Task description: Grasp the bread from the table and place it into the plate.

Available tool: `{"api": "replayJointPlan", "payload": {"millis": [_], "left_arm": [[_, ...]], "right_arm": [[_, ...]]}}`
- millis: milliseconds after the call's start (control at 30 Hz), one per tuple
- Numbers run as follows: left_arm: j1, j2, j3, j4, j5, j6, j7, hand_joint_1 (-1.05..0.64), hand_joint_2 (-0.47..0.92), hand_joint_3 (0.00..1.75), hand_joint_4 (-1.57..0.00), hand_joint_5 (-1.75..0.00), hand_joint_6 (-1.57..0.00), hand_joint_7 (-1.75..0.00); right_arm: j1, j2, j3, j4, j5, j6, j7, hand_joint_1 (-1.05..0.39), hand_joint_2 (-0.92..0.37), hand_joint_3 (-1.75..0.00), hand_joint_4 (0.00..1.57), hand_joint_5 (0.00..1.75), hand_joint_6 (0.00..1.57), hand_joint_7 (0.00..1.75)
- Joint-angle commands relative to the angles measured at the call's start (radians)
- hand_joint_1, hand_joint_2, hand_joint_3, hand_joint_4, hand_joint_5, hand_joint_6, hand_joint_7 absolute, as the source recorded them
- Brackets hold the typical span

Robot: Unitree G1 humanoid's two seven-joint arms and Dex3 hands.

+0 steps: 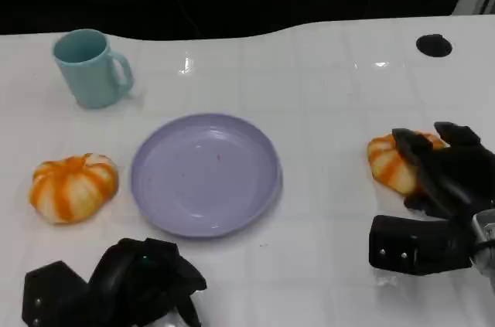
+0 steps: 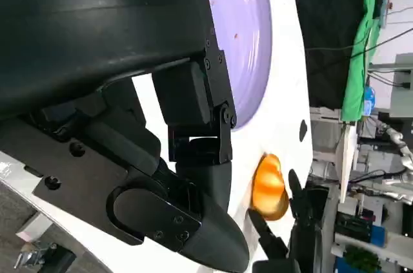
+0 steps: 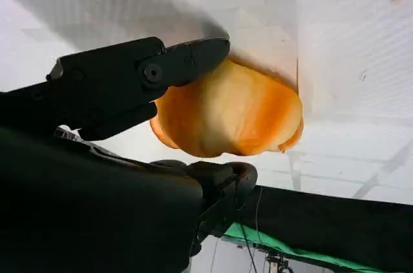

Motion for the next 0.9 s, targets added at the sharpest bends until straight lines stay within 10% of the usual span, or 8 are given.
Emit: {"api": "replayJointPlan", "payload": {"millis": [33, 100, 167, 233, 900], "left_arm": [[0.004, 0.012, 0.006, -0.01, -0.003, -0.002, 0.006, -1.05, 0.8, 0.01, -1.5, -0.94, -1.57, -0.51], [0.003, 0.012, 0.006, -0.007, -0.005, -0.008, 0.001, -1.05, 0.8, 0.01, -1.5, -0.94, -1.57, -0.5], [0.003, 0.011, 0.006, -0.007, -0.004, -0.011, 0.002, -1.05, 0.8, 0.01, -1.5, -0.94, -1.57, -0.5], [0.002, 0.011, 0.006, -0.005, -0.005, -0.011, 0.002, -1.05, 0.8, 0.01, -1.5, -0.94, -1.57, -0.5], [-0.008, 0.008, 0.005, 0.007, -0.006, -0.013, -0.001, -1.05, 0.79, 0.0, -1.49, -0.95, -1.57, -0.49]], "right_arm": [[-0.036, 0.0, 0.01, 0.11, 0.044, -0.112, -0.11, -0.25, -0.9, -0.02, 0.89, 1.07, 1.03, 0.14], [-0.045, -0.003, 0.021, 0.147, 0.047, -0.159, -0.162, -0.22, -0.91, -0.02, 0.92, 1.57, 1.17, 0.42], [-0.051, -0.002, 0.029, 0.173, 0.049, -0.18, -0.197, -0.2, -0.9, -0.09, 0.91, 1.72, 0.8, 1.43], [-0.055, -0.001, 0.035, 0.19, 0.054, -0.191, -0.215, -0.19, -0.91, -0.15, 0.89, 1.74, 0.68, 1.66], [-0.077, 0.007, 0.044, 0.093, 0.078, -0.202, -0.328, -0.21, -0.43, -0.97, 0.91, 1.75, 0.67, 1.75]]}}
